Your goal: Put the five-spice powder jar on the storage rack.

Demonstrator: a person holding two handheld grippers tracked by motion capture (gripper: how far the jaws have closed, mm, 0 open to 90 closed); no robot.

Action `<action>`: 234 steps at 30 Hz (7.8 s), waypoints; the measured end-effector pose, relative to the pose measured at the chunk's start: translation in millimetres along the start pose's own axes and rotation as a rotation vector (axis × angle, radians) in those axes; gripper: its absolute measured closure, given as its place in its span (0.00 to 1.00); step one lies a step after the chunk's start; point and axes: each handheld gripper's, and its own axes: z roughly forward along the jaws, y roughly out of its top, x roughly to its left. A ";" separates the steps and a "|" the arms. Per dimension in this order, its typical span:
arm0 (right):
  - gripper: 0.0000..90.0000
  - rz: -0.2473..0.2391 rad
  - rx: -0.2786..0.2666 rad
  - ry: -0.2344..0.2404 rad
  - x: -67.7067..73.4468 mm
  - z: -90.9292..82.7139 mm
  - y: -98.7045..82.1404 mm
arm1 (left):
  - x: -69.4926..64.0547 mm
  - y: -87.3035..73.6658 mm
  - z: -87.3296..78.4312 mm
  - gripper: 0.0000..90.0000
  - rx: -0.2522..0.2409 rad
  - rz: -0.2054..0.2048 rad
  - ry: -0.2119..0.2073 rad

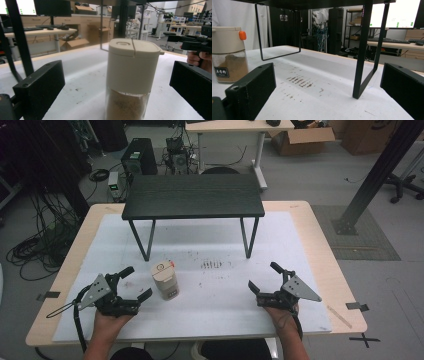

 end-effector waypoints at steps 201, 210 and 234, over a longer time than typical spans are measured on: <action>0.00 0.007 -0.019 0.019 -1.1 -1.7 -0.5 | 5.4 183.2 85.4 0.35 0.103 0.058 -0.144; 0.00 0.007 -0.020 0.020 -1.2 -1.7 -0.4 | 9.8 198.9 90.4 0.35 0.096 0.063 -0.134; 0.00 0.009 -0.015 0.022 -1.3 -1.2 -0.3 | 24.2 230.1 108.6 0.35 0.092 0.061 -0.125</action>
